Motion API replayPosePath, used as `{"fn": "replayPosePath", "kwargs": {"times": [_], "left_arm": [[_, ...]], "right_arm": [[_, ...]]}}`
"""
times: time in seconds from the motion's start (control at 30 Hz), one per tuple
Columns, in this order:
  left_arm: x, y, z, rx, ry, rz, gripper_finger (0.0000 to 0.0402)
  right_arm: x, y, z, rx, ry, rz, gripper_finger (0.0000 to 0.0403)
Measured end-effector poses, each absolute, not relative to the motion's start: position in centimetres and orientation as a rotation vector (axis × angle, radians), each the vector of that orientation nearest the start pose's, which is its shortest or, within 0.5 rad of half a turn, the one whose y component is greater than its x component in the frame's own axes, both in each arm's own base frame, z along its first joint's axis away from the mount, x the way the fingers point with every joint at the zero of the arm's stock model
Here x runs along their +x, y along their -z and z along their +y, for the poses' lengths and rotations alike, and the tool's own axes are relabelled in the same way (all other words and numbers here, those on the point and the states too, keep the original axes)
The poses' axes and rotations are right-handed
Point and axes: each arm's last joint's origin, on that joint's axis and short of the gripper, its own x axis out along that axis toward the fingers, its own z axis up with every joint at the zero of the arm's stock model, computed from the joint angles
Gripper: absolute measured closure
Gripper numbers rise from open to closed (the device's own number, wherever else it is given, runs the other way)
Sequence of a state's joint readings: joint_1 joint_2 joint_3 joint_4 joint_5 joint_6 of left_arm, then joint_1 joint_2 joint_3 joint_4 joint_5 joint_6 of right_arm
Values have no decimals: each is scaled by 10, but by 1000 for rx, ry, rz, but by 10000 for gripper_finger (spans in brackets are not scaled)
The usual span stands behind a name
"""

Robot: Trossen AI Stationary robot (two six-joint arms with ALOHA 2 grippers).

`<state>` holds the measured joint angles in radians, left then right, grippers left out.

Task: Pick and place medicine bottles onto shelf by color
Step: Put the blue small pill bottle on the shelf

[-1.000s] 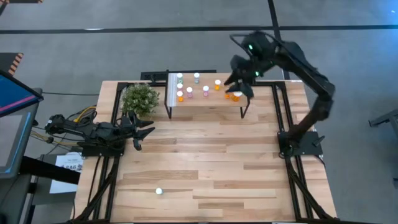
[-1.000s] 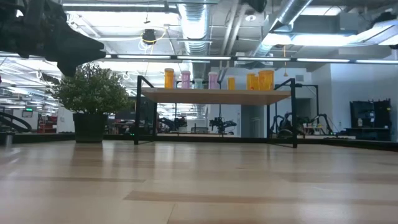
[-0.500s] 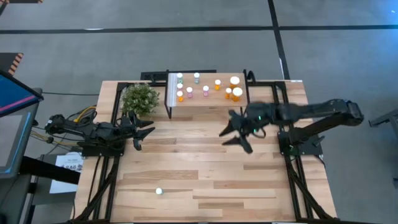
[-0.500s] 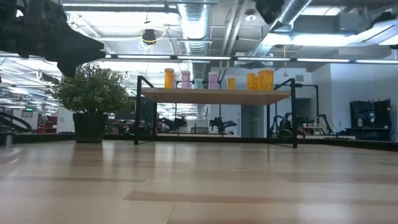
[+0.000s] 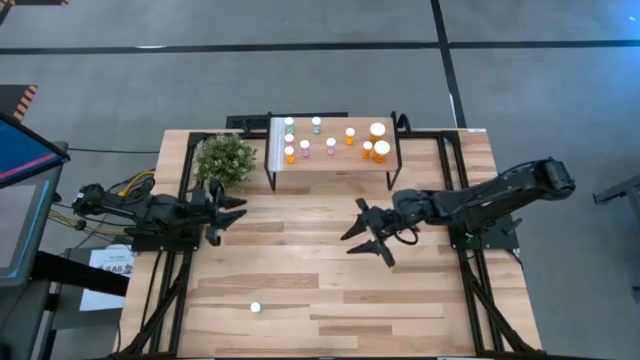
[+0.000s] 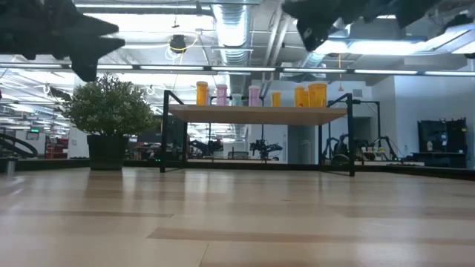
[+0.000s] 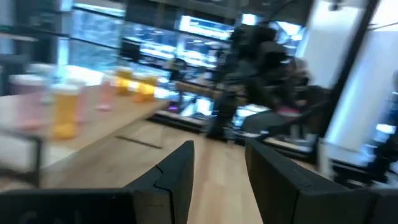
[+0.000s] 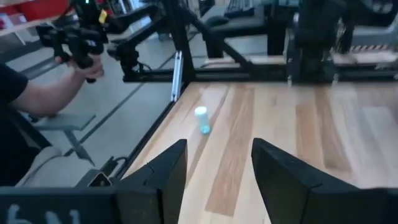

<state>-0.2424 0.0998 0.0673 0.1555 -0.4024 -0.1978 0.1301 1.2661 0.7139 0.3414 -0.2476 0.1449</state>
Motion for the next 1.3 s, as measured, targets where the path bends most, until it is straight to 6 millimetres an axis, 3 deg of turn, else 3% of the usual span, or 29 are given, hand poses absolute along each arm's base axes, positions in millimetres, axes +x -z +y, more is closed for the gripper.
{"fn": "replayPosePath", "kwargs": {"times": [0.37,0.73,0.9,1.1,1.3], "left_arm": [[102,-180,-19,-348,-16,21,269],[117,-166,-43,-394,86,288,269],[124,-160,-65,-403,152,434,269],[137,-185,-101,-333,251,507,269],[153,-217,-139,-245,256,709,269]], "right_arm": [[288,-229,39,228,-321,350,201],[288,-236,39,217,-336,298,206],[287,-234,39,219,-334,323,203],[287,-232,39,220,-338,336,205],[284,-235,40,226,-381,340,207]]}}
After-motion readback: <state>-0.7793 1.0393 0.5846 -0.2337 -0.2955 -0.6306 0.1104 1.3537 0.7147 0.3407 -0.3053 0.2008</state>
